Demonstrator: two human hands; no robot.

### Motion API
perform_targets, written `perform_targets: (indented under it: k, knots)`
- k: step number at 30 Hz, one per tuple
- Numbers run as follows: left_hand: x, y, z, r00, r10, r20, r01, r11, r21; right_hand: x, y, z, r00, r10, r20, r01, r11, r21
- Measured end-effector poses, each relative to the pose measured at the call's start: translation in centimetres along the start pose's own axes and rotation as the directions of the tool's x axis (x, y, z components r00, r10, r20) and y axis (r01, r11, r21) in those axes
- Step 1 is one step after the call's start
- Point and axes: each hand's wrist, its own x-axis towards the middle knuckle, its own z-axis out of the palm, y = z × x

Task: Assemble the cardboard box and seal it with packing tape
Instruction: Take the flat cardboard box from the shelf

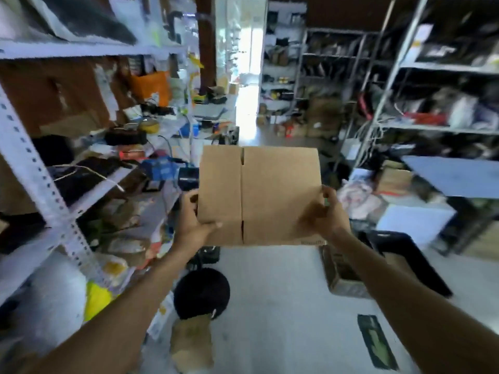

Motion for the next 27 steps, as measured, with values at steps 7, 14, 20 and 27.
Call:
perform_targets:
  k: [7, 14, 20, 27]
  knots:
    - [2.4, 3.8, 22.0, 0.921, 0.069, 0.383, -0.037, 0.995, -0.091, 1.1, 13.9, -14.2, 0.933, 0.261, -0.247, -0.276, 0.961, -0.030]
    - [-0.1, 8.8, 40.2, 0.794, 0.120, 0.596, -0.020, 0.985, -0.172, -0.6, 23.9, -26.4, 0.799, 0.395, -0.454, -0.445, 0.895, -0.004]
    - [-1.1, 11.3, 52.1, 0.657, 0.178, 0.733, -0.013, 0.974, -0.224, -0.2, 30.2, -33.5, 0.663, 0.446, -0.601, -0.531, 0.846, 0.042]
    - [1.7, 12.8, 66.5, 0.552, 0.166, 0.817, 0.036, 0.974, -0.222, 5.9, 37.0, -39.7, 0.615, 0.486, -0.621, -0.550, 0.829, 0.104]
